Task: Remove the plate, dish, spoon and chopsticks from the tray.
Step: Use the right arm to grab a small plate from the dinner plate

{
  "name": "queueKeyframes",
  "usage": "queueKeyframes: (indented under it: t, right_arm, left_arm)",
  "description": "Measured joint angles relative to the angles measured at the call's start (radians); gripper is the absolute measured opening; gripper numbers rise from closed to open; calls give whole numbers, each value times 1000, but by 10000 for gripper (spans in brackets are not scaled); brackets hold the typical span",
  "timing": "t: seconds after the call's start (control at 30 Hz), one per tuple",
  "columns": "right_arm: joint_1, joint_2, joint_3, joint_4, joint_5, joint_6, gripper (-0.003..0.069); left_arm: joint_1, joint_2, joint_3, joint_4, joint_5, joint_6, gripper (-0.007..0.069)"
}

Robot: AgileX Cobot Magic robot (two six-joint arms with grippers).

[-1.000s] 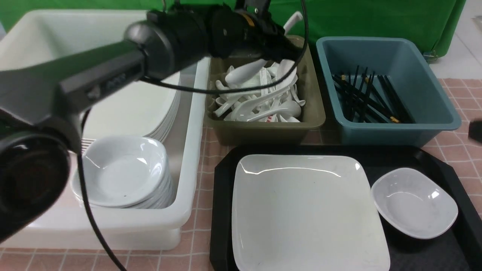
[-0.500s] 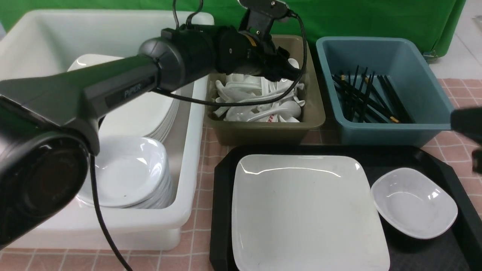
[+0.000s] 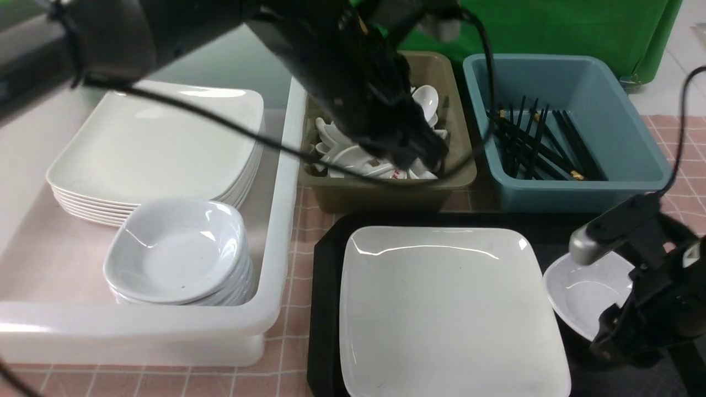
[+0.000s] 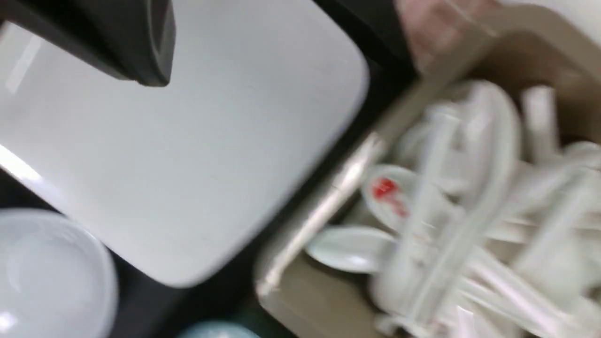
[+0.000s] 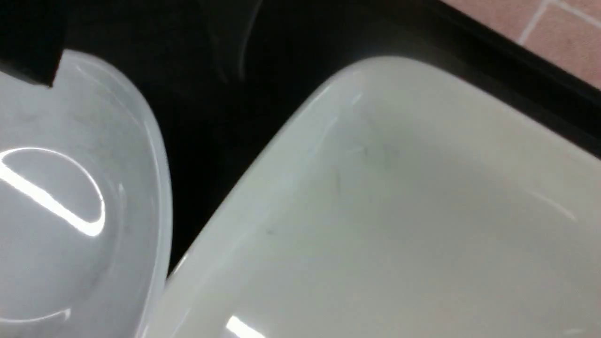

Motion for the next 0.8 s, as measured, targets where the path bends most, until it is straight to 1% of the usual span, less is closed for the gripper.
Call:
queueKeyframes:
  t: [0.07,0.17,0.23,0.33,0.4,0.43,0.47,0.53,0.57,0.6,0.8]
  right_arm:
    - [3,30,0,-8,-18,1,510]
    - [9,98,0,-29,-64,2,514]
    - [9,115,0,-42,-84,4,514]
    - [9,140,0,-81,-130,28,484]
    - [9,145,0,-106,-150,32,421]
    - [9,145,0,-116,-165,31,375]
    - [9,145,0,-118,-167,30,375]
    - [9,149,0,-130,-196,23,292]
    - [10,149,0,-129,-201,20,276]
    - [15,149,-1,-129,-219,19,243]
    - [17,140,-3,-133,-223,19,233]
  left_arm:
    - [-27,-27,54,0,-36,11,-8]
    - [-78,-76,180,0,-141,23,-11]
    - [-87,-84,214,-1,-159,26,-11]
    - [-88,-84,255,-13,-174,26,-11]
    - [-88,-84,264,-14,-174,29,-11]
    - [-88,-85,264,-18,-180,29,-11]
    - [-88,-85,264,-17,-182,29,-11]
    - [-87,-87,264,-27,-200,31,-10]
    - [-87,-88,264,-30,-203,31,-10]
    - [-87,-90,264,-35,-210,33,-8]
    - [-87,-99,264,-54,-219,36,-3]
